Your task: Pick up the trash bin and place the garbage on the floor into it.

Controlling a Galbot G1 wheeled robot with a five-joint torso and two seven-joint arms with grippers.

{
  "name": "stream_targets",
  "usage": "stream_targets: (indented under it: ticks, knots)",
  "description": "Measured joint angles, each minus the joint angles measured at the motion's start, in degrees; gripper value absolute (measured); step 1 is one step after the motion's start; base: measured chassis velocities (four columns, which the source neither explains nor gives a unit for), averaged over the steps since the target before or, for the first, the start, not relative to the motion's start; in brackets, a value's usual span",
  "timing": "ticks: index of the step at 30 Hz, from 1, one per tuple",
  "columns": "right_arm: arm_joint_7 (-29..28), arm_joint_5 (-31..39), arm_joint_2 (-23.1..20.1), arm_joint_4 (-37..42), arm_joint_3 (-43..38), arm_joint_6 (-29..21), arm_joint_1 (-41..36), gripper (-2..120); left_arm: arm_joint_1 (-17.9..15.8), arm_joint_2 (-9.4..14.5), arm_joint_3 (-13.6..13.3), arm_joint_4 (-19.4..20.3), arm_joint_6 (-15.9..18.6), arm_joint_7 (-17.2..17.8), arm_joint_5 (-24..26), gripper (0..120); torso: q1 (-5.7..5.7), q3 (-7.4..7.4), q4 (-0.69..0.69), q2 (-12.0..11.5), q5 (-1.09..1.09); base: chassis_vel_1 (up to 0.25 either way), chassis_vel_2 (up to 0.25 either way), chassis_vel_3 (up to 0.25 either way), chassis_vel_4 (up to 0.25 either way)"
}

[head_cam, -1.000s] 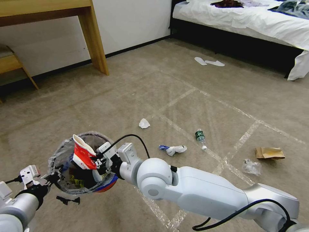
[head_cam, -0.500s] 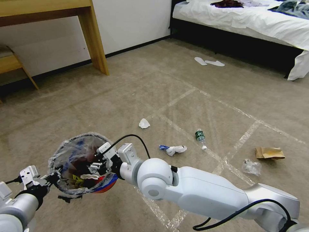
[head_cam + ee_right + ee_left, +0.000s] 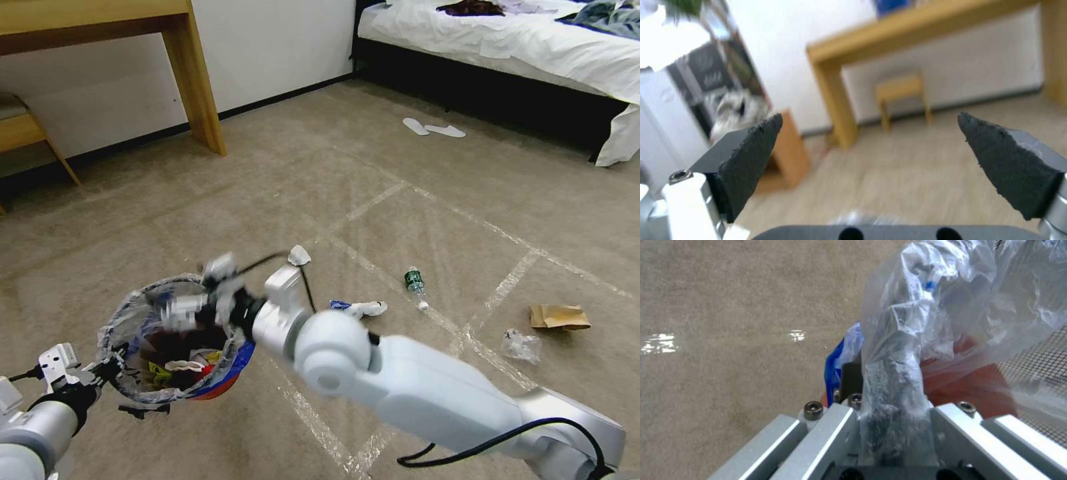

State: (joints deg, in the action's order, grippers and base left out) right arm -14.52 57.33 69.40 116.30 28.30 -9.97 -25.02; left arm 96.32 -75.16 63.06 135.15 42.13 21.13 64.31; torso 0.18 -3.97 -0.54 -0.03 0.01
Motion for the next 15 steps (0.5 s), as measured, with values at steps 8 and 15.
stream_targets:
  ticks: [8,15]
  knots:
    - [4.19,-2.98,-4.21,1.8,-9.03,5.18,-4.36,100,0.1,-0.28,1.0,0.35,0.01,-0.12,0.23,1,0.0,0.0,-0.01,0.0,0.01,0.0,0.0,0.0,0.0]
    - [9.31,-11.23,-8.55,4.51,-25.82,13.07,-14.7,100,0.16,-0.93,2.03,0.66,-0.29,-0.14,0.15,1,0.0,0.0,-0.01,0.0,0.01,0.0,0.0,0.0,0.0]
